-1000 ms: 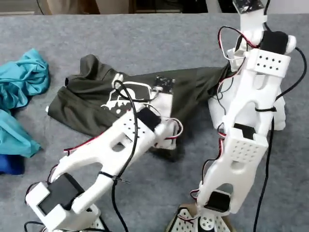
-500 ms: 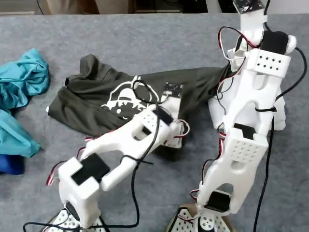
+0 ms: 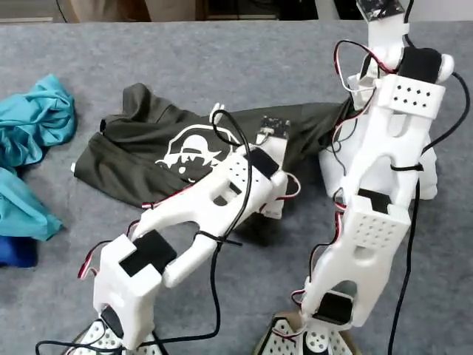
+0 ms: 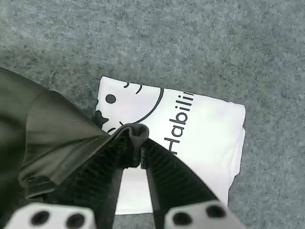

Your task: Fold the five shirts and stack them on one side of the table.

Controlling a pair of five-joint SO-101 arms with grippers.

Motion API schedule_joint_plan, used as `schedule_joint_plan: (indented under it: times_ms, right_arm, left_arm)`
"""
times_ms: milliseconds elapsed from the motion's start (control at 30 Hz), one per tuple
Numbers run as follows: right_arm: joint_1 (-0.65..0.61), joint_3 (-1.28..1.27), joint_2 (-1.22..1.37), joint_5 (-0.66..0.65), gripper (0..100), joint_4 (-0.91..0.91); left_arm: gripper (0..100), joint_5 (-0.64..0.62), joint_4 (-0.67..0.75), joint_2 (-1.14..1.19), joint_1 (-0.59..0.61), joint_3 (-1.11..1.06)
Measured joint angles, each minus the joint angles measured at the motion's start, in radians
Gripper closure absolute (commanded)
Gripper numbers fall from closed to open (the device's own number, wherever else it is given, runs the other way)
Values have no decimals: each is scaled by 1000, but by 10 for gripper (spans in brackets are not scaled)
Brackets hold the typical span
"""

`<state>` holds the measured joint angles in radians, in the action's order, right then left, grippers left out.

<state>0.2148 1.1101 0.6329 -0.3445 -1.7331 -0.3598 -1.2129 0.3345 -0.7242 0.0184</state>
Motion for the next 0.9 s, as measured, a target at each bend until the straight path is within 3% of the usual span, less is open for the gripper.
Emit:
schedule_joint_plan:
  times_ms: [333, 500, 767, 900]
  right_arm:
    - [0, 0, 0, 0, 996, 0]
    - [0, 0, 0, 0, 996, 0]
    - [0, 0, 0, 0, 996, 0]
    - [0, 0, 0, 0, 996, 0]
  left_arm:
    - [891, 0, -44, 0, 0, 0]
    - [976, 0, -52, 0, 0, 0]
    - [980, 0, -55, -2, 0, 0]
    - [980, 0, -124, -66, 17, 9]
